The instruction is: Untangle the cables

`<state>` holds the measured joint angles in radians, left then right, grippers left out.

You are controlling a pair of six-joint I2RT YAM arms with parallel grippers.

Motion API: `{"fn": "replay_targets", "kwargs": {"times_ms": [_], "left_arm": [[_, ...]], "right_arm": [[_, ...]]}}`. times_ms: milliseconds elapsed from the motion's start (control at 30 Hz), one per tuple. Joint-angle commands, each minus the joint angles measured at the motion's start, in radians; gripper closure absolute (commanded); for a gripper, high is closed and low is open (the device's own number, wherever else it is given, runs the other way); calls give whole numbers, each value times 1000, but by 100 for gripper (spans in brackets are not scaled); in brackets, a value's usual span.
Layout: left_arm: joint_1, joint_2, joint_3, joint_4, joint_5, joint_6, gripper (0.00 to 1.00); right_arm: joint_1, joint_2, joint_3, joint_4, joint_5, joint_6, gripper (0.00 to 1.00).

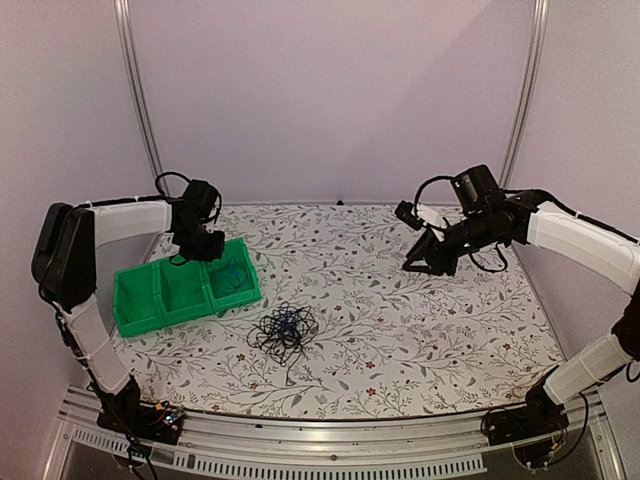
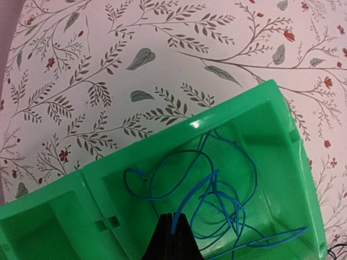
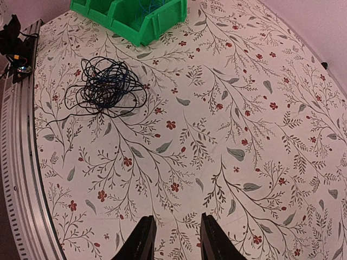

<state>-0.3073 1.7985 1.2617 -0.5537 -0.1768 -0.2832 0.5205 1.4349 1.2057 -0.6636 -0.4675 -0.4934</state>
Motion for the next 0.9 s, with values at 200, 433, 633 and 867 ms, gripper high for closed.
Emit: {"fn": "replay_targets", "kwargs": {"times_ms": [200, 433, 633, 867], "left_arm": [[-63, 67, 123, -61, 5, 31, 100], [-65, 119, 165, -119, 24, 2, 100], [-64, 95, 173, -152, 39, 0, 89], [-78, 42, 285, -254, -15, -20, 68]], "right_arm": [[-4, -4, 3, 21, -21, -3, 67], [-3, -20, -13, 12, -10, -8, 67], [-4, -25, -15, 14, -12, -10, 67], [-4, -8, 36, -7, -14, -19, 67]]}}
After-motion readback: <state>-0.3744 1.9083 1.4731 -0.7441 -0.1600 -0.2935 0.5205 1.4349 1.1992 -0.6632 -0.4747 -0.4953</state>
